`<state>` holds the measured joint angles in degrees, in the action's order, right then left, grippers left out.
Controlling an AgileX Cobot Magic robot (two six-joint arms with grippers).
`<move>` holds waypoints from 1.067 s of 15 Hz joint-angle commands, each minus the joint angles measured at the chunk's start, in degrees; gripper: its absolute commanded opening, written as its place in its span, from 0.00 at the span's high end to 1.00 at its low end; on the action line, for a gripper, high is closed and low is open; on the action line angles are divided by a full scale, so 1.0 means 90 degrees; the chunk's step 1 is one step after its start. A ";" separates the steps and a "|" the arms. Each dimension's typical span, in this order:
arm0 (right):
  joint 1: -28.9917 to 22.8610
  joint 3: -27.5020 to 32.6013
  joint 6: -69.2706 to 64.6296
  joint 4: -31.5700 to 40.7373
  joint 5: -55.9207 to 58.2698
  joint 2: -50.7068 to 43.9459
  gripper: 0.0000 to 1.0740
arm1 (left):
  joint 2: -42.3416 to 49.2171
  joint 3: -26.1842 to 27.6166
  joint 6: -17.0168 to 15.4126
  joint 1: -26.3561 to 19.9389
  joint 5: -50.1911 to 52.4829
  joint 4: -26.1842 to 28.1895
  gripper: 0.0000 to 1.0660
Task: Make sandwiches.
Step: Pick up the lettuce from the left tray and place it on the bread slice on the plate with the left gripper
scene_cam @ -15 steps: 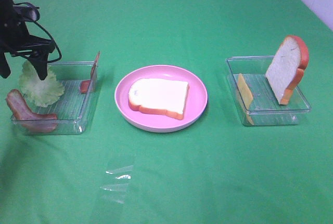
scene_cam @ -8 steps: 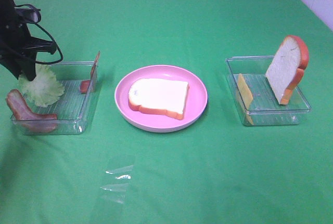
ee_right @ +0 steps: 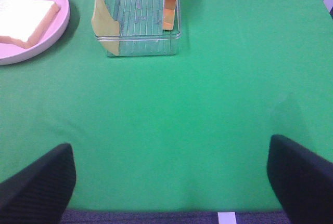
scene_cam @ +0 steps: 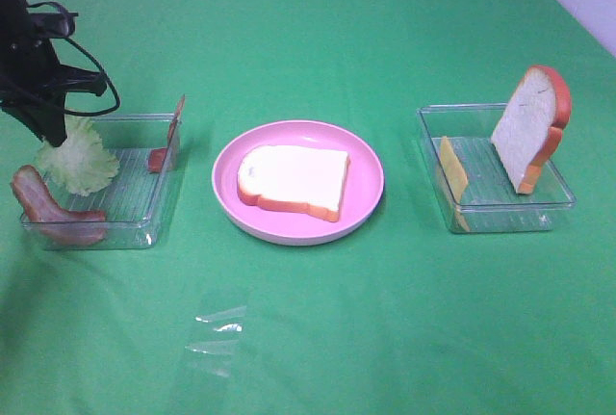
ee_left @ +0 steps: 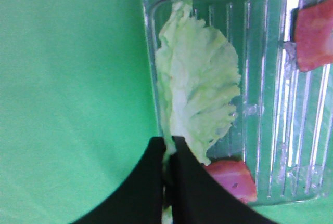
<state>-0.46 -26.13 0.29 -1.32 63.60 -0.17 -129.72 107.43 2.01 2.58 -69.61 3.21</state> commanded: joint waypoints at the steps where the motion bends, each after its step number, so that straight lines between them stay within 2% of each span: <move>1: 0.0000 0.0019 0.0038 -0.0013 -0.0019 -0.0146 0.11 | 0.0427 0.0146 0.0019 0.0000 -0.0083 0.0357 1.00; 3: 0.0000 0.0019 0.0038 -0.0013 -0.0019 -0.0146 0.11 | 0.0745 0.0484 0.0057 0.0013 -0.0223 0.0681 1.00; 4: 0.0000 0.0019 0.0038 -0.0013 -0.0019 -0.0146 0.11 | 0.1019 0.0999 0.0057 0.0140 -0.0357 0.0751 1.00; 6: 0.0000 0.0019 0.0038 -0.0013 -0.0019 -0.0146 0.11 | 0.1082 0.1560 0.0140 0.0325 -0.0547 0.0840 1.00; 9: 0.0000 0.0019 0.0038 -0.0013 -0.0019 -0.0146 0.11 | 0.1082 0.2489 0.0477 0.0955 -0.0579 0.1732 1.00; 11: 0.0000 0.0019 0.0038 -0.0013 -0.0019 -0.0146 0.11 | 0.1070 0.2591 0.0796 0.1432 -0.0490 0.2585 1.00; 12: 0.0000 0.0019 0.0038 -0.0013 -0.0019 -0.0146 0.11 | 0.1057 0.2591 0.0872 0.1566 -0.0471 0.2750 1.00; 13: 0.0000 0.0019 0.0038 -0.0013 -0.0019 -0.0146 0.11 | 0.0879 0.2591 0.1178 0.2037 -0.0318 0.3361 1.00; 14: 0.0000 0.0019 0.0038 -0.0013 -0.0019 -0.0146 0.11 | 0.0694 0.2591 0.1388 0.2285 -0.0318 0.3559 1.00; 16: 0.0000 0.0019 0.0038 -0.0013 -0.0019 -0.0146 0.11 | 0.0293 0.2591 0.1655 0.2718 -0.0382 0.3578 1.00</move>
<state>-0.46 -26.13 0.29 -1.32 63.60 -0.17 -126.62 130.75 16.04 26.64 -69.73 34.78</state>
